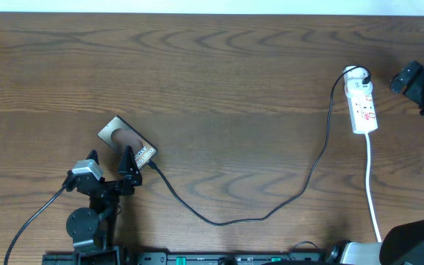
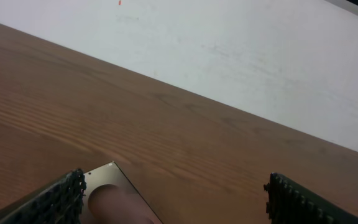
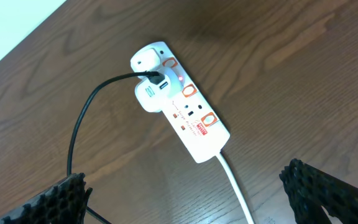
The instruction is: Plug charger to phone and switch on socket
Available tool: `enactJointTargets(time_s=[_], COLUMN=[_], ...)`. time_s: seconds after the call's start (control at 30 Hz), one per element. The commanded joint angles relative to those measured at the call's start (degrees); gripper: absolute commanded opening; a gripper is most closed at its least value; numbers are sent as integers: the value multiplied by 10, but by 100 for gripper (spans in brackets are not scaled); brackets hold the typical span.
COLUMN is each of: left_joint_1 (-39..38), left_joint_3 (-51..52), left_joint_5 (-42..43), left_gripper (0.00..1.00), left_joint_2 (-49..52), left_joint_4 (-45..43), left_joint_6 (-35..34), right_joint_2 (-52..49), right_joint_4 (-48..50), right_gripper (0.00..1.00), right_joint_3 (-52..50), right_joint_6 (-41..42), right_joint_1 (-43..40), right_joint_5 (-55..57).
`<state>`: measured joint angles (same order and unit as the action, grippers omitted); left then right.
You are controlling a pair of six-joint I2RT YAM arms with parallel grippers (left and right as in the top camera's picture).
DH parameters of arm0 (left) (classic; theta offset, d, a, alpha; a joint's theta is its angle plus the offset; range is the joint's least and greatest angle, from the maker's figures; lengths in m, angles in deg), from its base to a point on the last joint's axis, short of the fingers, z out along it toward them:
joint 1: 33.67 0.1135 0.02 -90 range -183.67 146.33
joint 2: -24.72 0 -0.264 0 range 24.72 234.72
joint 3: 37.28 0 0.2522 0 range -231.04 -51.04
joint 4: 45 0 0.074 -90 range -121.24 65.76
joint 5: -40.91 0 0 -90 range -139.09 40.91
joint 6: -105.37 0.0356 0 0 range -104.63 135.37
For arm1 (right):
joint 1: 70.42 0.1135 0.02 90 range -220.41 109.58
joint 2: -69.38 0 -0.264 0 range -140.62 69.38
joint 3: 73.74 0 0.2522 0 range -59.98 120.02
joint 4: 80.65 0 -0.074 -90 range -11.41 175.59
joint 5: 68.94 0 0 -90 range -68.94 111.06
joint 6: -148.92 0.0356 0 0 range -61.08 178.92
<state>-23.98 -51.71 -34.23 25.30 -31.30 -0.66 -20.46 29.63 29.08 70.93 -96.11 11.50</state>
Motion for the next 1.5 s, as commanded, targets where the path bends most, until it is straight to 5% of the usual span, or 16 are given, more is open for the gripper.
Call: enactJointTargets(time_s=[0.0,0.7,1.47], left_joint_1=[0,0,0], left_joint_3=[4,4,4], left_joint_5=[5,5,5], left_gripper=[91,91,91], left_joint_2=[-3,-3,-3], left_joint_4=[28,28,28], left_joint_6=[8,8,8], right_joint_2=[4,15,345], right_joint_4=[-2,-2,-3], right_gripper=[99,99,99], right_joint_3=[0,0,0], right_joint_6=[6,6,6], right_joint_1=[2,4,94], right_joint_5=[0,1,1])
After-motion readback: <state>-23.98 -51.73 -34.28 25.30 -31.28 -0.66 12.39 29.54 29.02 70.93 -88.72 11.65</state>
